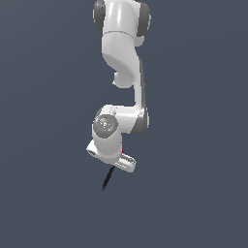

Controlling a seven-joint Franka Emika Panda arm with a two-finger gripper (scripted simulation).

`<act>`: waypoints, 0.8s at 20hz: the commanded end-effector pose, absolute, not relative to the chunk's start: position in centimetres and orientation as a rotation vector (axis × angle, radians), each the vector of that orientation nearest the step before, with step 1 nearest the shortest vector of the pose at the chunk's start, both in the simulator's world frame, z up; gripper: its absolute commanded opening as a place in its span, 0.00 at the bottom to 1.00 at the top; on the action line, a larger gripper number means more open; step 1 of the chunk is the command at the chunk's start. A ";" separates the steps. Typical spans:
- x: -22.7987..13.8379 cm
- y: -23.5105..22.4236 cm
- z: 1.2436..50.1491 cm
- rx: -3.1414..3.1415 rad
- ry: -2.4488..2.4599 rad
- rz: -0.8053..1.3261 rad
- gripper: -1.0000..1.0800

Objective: Pick up the object and move it to a goal position.

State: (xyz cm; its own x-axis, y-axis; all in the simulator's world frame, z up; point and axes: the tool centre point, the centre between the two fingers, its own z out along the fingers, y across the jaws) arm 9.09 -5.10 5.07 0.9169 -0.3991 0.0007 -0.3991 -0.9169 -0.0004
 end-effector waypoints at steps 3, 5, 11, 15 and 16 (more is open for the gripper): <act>9.0 -5.1 2.8 -3.075 0.643 0.001 0.96; 9.0 -5.1 1.8 -3.075 0.645 0.000 0.96; 9.1 -5.1 0.8 -3.074 0.645 0.000 0.96; 9.1 -5.1 0.8 -3.074 0.645 0.000 0.00; 9.1 -5.1 0.8 -3.074 0.645 0.000 0.00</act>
State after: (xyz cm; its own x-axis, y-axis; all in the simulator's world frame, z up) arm 9.14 -5.18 0.95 0.9152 -0.4029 0.0006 -0.4029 -0.9152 -0.0003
